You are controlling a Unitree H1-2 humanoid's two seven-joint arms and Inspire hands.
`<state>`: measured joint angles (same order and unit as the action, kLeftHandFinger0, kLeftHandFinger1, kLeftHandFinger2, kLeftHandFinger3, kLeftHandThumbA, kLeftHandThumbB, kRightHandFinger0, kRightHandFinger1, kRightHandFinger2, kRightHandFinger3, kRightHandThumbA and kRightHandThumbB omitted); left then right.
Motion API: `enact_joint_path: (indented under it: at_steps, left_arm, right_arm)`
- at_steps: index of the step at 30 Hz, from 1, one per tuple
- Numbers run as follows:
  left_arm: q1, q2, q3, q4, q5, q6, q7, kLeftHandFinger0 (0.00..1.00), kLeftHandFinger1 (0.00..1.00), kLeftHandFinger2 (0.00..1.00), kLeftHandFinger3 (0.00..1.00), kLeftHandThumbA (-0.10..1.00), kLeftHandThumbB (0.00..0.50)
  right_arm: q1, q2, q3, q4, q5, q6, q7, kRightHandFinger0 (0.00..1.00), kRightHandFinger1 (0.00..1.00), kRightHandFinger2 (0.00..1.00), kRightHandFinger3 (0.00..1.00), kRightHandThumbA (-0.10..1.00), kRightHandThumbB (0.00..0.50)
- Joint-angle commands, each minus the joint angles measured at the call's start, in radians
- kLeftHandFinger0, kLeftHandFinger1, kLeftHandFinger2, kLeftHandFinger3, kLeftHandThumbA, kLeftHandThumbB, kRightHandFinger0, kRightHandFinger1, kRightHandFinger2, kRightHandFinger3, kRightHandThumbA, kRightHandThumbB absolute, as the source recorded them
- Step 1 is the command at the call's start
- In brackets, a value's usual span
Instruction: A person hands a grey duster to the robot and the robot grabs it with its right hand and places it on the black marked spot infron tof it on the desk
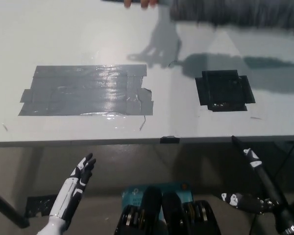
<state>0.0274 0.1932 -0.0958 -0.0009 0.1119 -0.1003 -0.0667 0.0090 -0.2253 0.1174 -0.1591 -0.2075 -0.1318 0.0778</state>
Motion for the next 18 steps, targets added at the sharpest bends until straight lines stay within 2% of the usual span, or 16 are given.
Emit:
enact_joint_path:
  at_steps: [1, 6, 8, 10, 12, 14, 18]
  left_arm:
    - [0.019, 0.003, -0.002, -0.017, 0.0, -0.05, -0.011, 1.0, 1.0, 1.0, 1.0, 0.99, 0.166]
    - [0.044, 0.008, -0.009, -0.026, 0.014, -0.041, -0.014, 1.0, 1.0, 1.0, 1.0, 0.99, 0.168]
    - [0.049, 0.008, -0.011, -0.024, 0.017, -0.049, -0.013, 1.0, 1.0, 1.0, 1.0, 0.99, 0.164]
    - [0.055, 0.008, -0.01, -0.02, 0.015, -0.052, -0.012, 1.0, 1.0, 1.0, 1.0, 0.99, 0.166]
    - [0.058, 0.008, -0.008, -0.017, 0.013, -0.058, -0.011, 1.0, 1.0, 1.0, 1.0, 0.99, 0.165]
    - [0.056, 0.008, -0.008, -0.006, 0.011, -0.072, -0.011, 1.0, 1.0, 1.0, 1.0, 0.99, 0.17]
    - [0.057, 0.01, -0.009, -0.011, 0.009, -0.07, -0.014, 1.0, 1.0, 1.0, 1.0, 0.99, 0.171]
  right_arm:
    - [0.018, 0.023, -0.043, -0.181, -0.132, -0.07, -0.084, 1.0, 1.0, 1.0, 1.0, 1.0, 0.326]
    - [-0.018, 0.049, -0.069, -0.388, -0.338, 0.014, -0.069, 1.0, 1.0, 1.0, 1.0, 1.0, 0.329]
    - [-0.079, 0.051, -0.081, -0.458, -0.451, 0.046, -0.041, 1.0, 1.0, 1.0, 1.0, 1.0, 0.35]
    - [-0.141, 0.055, -0.083, -0.493, -0.502, 0.084, -0.004, 1.0, 1.0, 1.0, 1.0, 1.0, 0.389]
    - [-0.21, 0.054, -0.08, -0.513, -0.545, 0.134, 0.046, 1.0, 1.0, 1.0, 1.0, 0.99, 0.408]
    - [-0.296, 0.041, -0.072, -0.493, -0.618, 0.182, 0.099, 1.0, 1.0, 1.0, 1.0, 0.99, 0.429]
    - [-0.408, 0.024, -0.042, -0.389, -0.687, 0.207, 0.121, 1.0, 1.0, 1.0, 1.0, 1.0, 0.46]
